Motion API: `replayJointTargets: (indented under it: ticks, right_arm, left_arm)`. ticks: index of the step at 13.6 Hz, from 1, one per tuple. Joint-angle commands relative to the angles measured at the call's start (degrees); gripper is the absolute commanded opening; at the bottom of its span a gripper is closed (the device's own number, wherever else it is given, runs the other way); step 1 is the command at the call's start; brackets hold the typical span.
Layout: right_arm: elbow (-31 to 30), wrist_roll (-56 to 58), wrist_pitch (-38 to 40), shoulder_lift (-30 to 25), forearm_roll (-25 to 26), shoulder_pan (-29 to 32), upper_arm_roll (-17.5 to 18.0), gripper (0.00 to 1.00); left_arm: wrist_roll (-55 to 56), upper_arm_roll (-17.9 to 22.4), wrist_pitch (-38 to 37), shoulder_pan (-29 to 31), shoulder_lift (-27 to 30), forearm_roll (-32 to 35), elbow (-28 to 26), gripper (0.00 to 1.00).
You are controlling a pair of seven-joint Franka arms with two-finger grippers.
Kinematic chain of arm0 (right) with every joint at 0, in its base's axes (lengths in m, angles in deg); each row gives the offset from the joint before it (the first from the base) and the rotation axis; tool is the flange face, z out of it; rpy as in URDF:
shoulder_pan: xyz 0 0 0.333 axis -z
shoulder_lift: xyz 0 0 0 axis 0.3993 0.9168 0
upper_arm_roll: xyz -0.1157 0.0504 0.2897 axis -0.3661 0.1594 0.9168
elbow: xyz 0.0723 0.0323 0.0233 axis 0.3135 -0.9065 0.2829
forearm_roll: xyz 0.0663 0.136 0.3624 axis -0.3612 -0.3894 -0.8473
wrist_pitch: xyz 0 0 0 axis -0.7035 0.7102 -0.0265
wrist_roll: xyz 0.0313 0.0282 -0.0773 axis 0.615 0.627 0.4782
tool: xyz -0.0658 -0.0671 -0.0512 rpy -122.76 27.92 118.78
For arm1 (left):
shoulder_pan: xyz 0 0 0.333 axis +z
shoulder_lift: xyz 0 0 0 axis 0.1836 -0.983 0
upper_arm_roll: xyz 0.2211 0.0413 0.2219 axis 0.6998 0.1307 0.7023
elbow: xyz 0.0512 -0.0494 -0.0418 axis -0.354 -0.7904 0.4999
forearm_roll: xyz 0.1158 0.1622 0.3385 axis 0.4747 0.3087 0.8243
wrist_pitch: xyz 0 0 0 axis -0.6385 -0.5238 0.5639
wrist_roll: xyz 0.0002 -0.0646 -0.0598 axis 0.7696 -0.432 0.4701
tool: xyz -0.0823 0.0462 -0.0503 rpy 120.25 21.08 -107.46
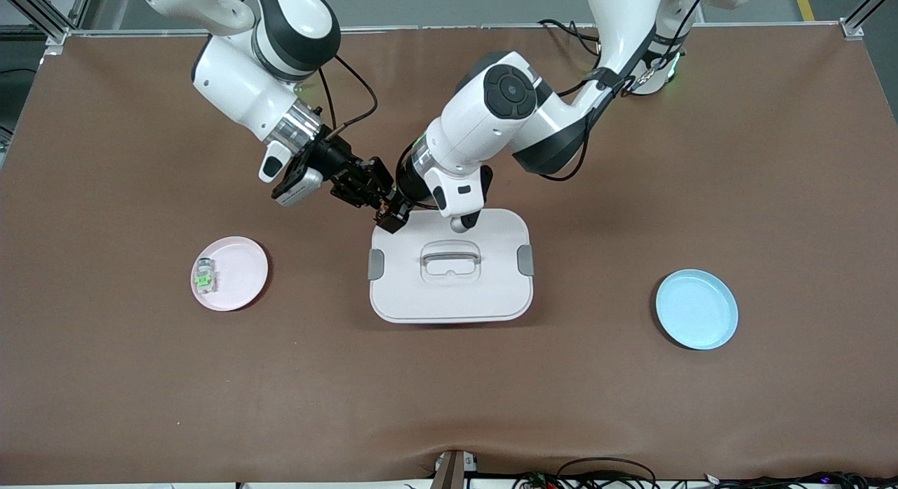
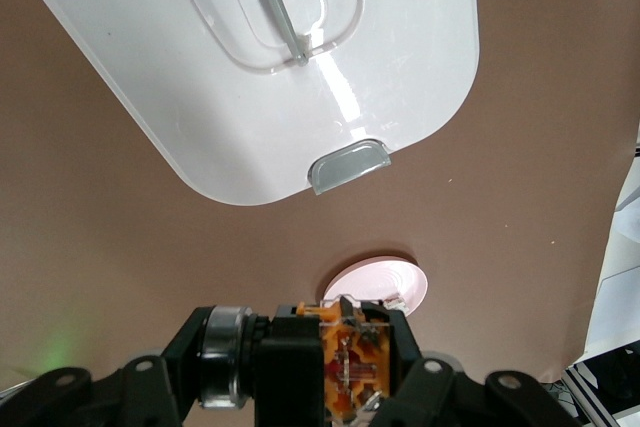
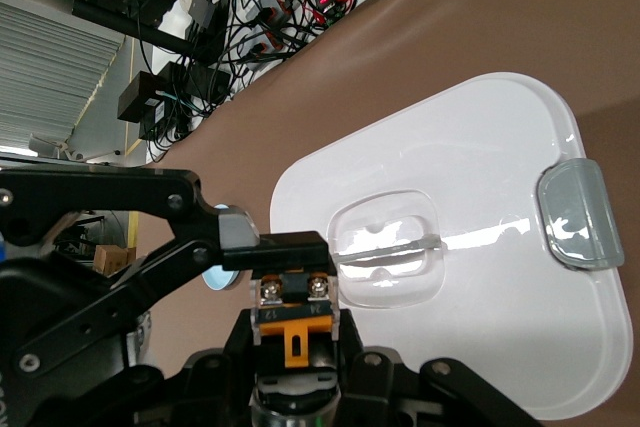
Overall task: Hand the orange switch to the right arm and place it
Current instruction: 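Close the right gripper on the switch held by the left gripper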
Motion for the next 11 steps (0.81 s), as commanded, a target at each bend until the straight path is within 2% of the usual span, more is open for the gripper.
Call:
replayJointTargets:
  ticks: [1,3,4,5,6,9,11]
  right_arm:
    - [1.62,-0.3,-0.14,1.24,-0.77,-1.05,-0.45,0.0]
    - [1.62,-0.3,-0.14,1.33,-0.77,-1.05,-0.45,0.0]
    - [1.62,-0.3,-0.14,1.59,-0.77,-1.05,-0.37,0.0]
    - [1.62,-0.3,-0.14,1.68,-0.77,-1.23,-0.45,0.0]
    - [1.62,-0.39,-0.14,1.68,-0.77,-1.23,-0.37,0.0]
    - [1.62,-0.47,0.12,1.68,-0.77,-1.4,-0.36,0.0]
    - [1.8,-0.39,0.21,1.77,-0.77,-1.4,-0.45,0.0]
  left_arm:
    - [0.43,0.37,0.07,-0.54,0.21,-0.22,0.35,0.0]
    - [0.69,0.37,-0.02,-0.46,0.39,-0.22,0.35,0.0]
    - [0.7,0.29,-0.36,-0.2,0.65,-0.22,0.35,0.21]
    - [0.7,0.37,-0.54,-0.02,1.18,-0.13,0.35,0.67]
    - [0.52,0.63,-0.63,-0.1,1.44,0.13,0.27,1.0]
    - [0.43,0.38,-4.04,1.2,3.29,4.07,0.26,1.0]
    - [-0.09,0.37,-7.3,4.8,5.48,4.96,0.26,1.0]
